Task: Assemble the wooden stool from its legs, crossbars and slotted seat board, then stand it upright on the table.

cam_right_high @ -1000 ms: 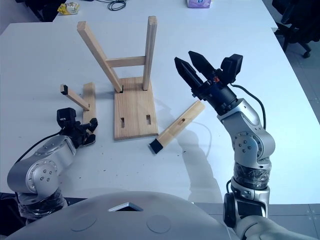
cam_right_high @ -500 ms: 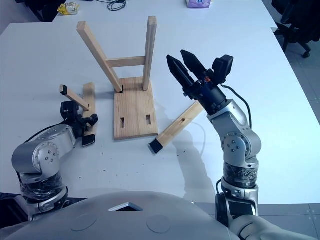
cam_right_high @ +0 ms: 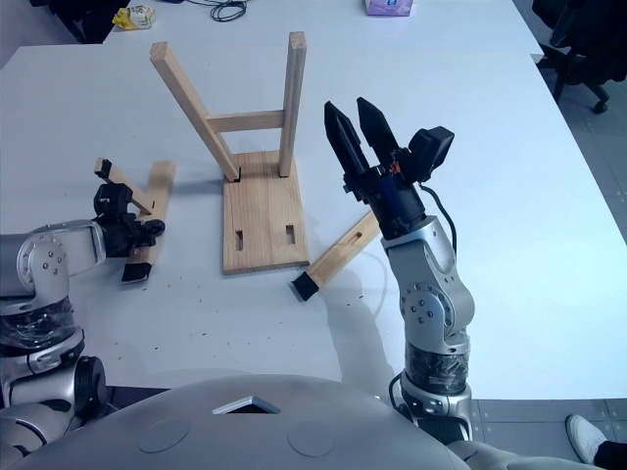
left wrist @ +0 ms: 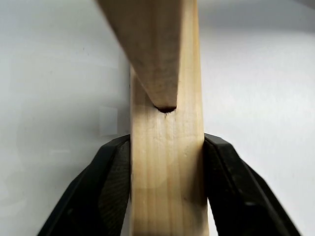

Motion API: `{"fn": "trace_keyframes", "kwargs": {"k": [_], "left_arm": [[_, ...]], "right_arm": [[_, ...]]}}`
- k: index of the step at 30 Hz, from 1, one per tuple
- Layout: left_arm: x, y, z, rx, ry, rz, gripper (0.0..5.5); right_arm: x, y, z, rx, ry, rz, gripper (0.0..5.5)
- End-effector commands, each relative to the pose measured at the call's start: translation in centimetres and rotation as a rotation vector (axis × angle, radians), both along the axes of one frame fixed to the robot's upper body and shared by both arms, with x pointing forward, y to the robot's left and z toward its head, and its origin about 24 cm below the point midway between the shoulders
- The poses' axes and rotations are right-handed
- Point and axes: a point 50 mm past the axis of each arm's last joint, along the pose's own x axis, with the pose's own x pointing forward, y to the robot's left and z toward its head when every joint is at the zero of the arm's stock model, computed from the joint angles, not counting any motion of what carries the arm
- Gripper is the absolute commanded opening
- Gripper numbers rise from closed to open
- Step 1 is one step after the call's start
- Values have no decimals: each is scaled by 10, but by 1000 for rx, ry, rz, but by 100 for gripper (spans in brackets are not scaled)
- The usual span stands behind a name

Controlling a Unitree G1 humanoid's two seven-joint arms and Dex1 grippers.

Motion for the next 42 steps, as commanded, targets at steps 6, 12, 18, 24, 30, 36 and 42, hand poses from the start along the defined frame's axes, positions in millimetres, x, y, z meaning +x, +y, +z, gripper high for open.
{"fn": "trace_keyframes", "kwargs": {"k": [6,12,18,24,30,36,42], "left_arm": [[69,9,89,-272,-661,203,204],[64,9,130,-427,-977,197,204],[51,-14,157,-562,-1149,-116,204],[43,-40,193,-571,-1268,-520,204],[15,-58,217,-588,-1331,-962,204],[1,-84,198,-700,-1150,-1270,204],[1,-87,189,-701,-1080,-1330,204]], "right_arm": [[28,-7,30,-131,-84,179,340],[40,-7,71,-230,-177,350,340],[43,-1,108,-357,-270,564,340],[61,-12,135,-408,-292,665,340],[76,-32,149,-245,-259,639,340],[63,-24,147,-208,-217,763,340],[44,-19,144,-292,-185,882,340]]}}
